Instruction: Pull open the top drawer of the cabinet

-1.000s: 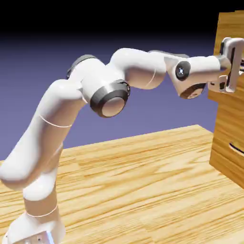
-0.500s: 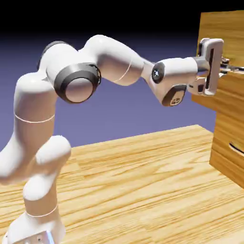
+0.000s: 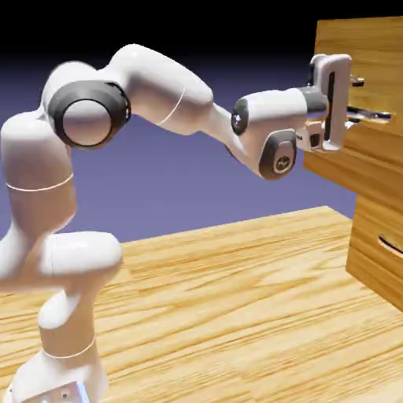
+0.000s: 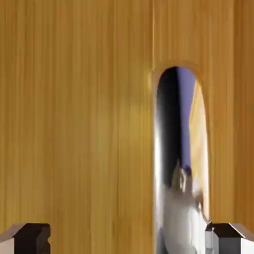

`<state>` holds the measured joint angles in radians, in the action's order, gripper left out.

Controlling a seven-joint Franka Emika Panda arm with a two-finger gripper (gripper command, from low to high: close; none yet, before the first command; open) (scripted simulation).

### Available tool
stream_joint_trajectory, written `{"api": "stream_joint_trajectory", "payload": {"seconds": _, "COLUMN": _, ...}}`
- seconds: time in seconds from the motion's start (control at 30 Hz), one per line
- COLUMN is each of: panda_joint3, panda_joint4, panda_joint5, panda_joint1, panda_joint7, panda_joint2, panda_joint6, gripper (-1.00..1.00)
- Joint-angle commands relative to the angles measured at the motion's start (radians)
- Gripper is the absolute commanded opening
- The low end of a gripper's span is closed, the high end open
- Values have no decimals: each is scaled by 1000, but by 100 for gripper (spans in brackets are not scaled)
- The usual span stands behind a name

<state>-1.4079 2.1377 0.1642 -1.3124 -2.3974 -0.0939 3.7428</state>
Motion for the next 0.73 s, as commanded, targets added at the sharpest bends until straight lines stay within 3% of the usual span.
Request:
{"api": "stream_joint_trajectory", "payload": {"seconds": 0.0, "panda_joint3": 12, "panda_joint4": -2, "panda_joint5": 29, "panda_joint1": 28, "panda_joint7": -44, "panda_joint2": 20, "panda_joint6": 1, "gripper": -100}}
{"api": "stream_joint_trajectory", "payload": {"seconds": 0.2, "panda_joint3": 99, "panda_joint4": -9, "panda_joint5": 196, "panda_joint1": 208, "panda_joint7": -295, "panda_joint2": 132, "panda_joint6": 12, "gripper": -100}}
{"api": "stream_joint_trajectory", "payload": {"seconds": 0.6, "panda_joint3": 440, "panda_joint4": 158, "panda_joint5": -95, "panda_joint1": 394, "panda_joint7": 161, "panda_joint2": -122, "panda_joint6": -6, "gripper": -100}}
{"api": "stream_joint_trajectory", "payload": {"seconds": 0.63, "panda_joint3": 440, "panda_joint4": 158, "panda_joint5": -95, "panda_joint1": 394, "panda_joint7": 161, "panda_joint2": -122, "panda_joint6": -6, "gripper": 100}}
{"api": "stream_joint_trajectory", "payload": {"seconds": 0.7, "panda_joint3": 476, "panda_joint4": 184, "panda_joint5": -122, "panda_joint1": 419, "panda_joint7": 198, "panda_joint2": -151, "panda_joint6": -4, "gripper": 100}}
